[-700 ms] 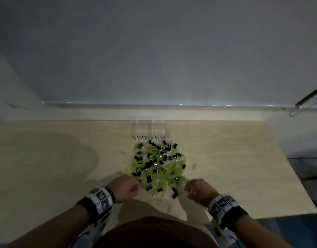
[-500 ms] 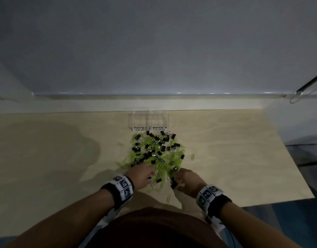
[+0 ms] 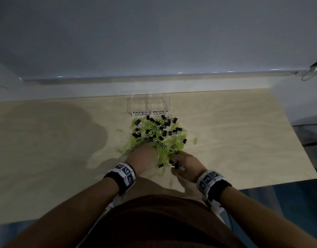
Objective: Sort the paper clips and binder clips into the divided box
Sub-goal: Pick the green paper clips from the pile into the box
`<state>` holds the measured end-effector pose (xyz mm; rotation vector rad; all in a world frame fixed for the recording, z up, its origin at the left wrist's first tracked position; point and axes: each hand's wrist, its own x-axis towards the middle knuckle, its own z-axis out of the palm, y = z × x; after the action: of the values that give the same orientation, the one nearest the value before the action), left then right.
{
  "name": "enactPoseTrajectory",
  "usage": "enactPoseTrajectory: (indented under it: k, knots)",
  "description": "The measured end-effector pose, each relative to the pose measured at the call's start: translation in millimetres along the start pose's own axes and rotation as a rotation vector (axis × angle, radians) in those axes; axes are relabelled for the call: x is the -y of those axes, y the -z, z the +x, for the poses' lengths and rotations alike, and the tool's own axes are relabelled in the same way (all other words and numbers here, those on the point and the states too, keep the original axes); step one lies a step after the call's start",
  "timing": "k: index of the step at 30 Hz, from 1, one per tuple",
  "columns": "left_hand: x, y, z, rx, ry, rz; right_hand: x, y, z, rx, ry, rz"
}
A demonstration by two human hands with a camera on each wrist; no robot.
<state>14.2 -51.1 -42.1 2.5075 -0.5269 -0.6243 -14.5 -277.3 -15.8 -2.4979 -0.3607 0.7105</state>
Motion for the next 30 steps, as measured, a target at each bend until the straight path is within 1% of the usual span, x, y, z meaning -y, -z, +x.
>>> enactPoseTrajectory:
  k: [2, 5, 7, 9, 11, 12, 14, 15, 17, 19, 20, 22, 25, 28, 30]
  knots:
    - [4, 8, -3, -0.043, -0.003, -0.032, -5, 11, -5, -0.083, -0.05, 0.09]
    - [15, 25, -10, -0.17, 0.015, -0.102, -29, 28, -6, -0.278, -0.119, 0.162]
    - [26, 40, -13, -0.268, 0.071, -0.117, -48, 34, -2, -0.36, -0.176, 0.125]
    - [41, 54, -14, -0.326, 0.138, -0.087, -59, 36, 3, -0.391, -0.232, 0.037]
    - [53, 61, -13, -0.342, 0.178, -0.016, -63, 32, 6, -0.39, -0.25, -0.097]
    - [56, 61, -12, -0.34, 0.175, 0.017, -61, 28, 7, -0.382, -0.218, -0.154]
    - [50, 56, -10, -0.315, 0.113, 0.052, -49, 18, 8, -0.337, -0.089, -0.209]
    - [43, 50, -9, -0.279, 0.067, 0.062, -42, 12, 9, -0.295, -0.003, -0.22]
    - [26, 36, -6, -0.141, 0.009, 0.084, -27, 3, 12, -0.158, 0.144, -0.242]
    - [12, 23, 1, -0.023, -0.002, 0.119, -16, -4, 15, -0.055, 0.207, -0.264]
    - [7, 18, 4, 0.007, 0.002, 0.139, -12, -6, 17, -0.024, 0.199, -0.261]
    - [2, 11, 10, 0.032, 0.027, 0.172, -7, -10, 20, -0.014, 0.186, -0.263]
    - [1, 9, 14, 0.03, 0.055, 0.19, -7, -17, 23, -0.057, 0.199, -0.245]
    - [4, 10, 13, 0.004, 0.047, 0.133, -11, -21, 23, -0.075, 0.238, -0.209]
    - [8, 14, 9, -0.042, 0.044, 0.071, -8, -18, 19, -0.081, 0.281, -0.2]
